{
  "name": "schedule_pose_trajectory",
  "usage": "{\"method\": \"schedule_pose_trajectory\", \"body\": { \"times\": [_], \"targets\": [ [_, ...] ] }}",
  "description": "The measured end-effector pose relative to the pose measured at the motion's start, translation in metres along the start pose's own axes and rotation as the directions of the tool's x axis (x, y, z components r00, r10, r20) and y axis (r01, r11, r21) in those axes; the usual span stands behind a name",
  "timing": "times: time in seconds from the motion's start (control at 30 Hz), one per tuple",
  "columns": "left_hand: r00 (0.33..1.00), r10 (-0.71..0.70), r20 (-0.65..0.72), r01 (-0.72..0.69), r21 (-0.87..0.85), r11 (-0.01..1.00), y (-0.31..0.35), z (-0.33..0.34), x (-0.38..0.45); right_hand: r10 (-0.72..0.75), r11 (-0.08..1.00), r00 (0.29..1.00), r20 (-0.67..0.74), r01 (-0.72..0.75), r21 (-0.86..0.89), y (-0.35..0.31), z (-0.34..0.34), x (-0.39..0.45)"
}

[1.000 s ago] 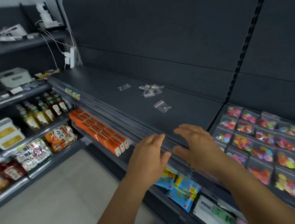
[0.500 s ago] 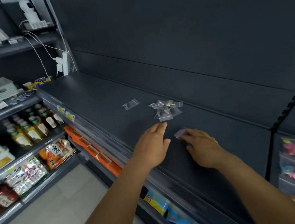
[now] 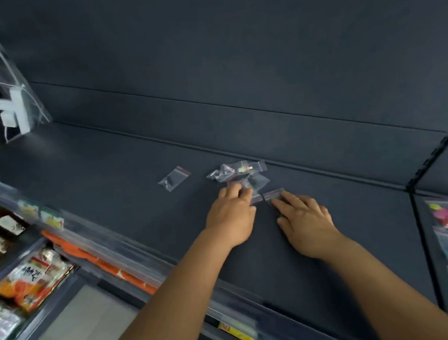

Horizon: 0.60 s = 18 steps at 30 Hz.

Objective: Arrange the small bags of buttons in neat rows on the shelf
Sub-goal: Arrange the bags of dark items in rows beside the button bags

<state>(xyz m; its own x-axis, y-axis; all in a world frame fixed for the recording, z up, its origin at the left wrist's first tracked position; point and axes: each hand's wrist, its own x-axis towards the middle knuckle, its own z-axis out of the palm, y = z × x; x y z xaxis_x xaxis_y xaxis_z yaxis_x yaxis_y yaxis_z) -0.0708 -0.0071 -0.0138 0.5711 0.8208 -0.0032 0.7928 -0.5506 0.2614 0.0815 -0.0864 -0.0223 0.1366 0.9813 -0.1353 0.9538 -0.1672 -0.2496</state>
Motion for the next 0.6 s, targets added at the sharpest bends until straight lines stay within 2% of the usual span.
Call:
{"method": "schedule_pose_trajectory", "body": {
  "times": [0.13,0.23,0.33,0.4,0.47,0.6],
  "targets": [
    [0.987,0.163,-0.007,-0.163,-0.071,0.984,0.013,0.008,-0.022,0.015,0.993,0.998,-0.066,-0.007,0.118,0.003,0.001,-0.014],
    [0.981,0.195,0.006,-0.191,-0.17,0.967,0.015,0.009,-0.029,0.027,0.974,0.975,-0.218,0.023,0.224,0.002,-0.001,-0.026],
    [0.982,0.18,-0.056,-0.187,-0.188,0.964,0.011,0.006,-0.024,0.188,0.946,0.936,-0.297,-0.091,0.311,-0.003,-0.003,-0.036],
    [0.978,0.201,-0.053,-0.207,-0.16,0.965,0.009,0.005,-0.019,0.338,0.908,0.901,-0.273,-0.235,0.347,-0.006,-0.004,-0.039],
    [0.974,0.225,0.012,-0.22,-0.173,0.96,0.007,0.004,-0.015,0.445,0.863,0.872,-0.203,-0.357,0.357,-0.009,-0.006,-0.039],
    [0.975,0.164,0.148,-0.121,-0.265,0.957,0.005,0.0,-0.014,0.519,0.815,0.848,-0.106,-0.455,0.359,-0.016,-0.009,-0.04]
  ]
}}
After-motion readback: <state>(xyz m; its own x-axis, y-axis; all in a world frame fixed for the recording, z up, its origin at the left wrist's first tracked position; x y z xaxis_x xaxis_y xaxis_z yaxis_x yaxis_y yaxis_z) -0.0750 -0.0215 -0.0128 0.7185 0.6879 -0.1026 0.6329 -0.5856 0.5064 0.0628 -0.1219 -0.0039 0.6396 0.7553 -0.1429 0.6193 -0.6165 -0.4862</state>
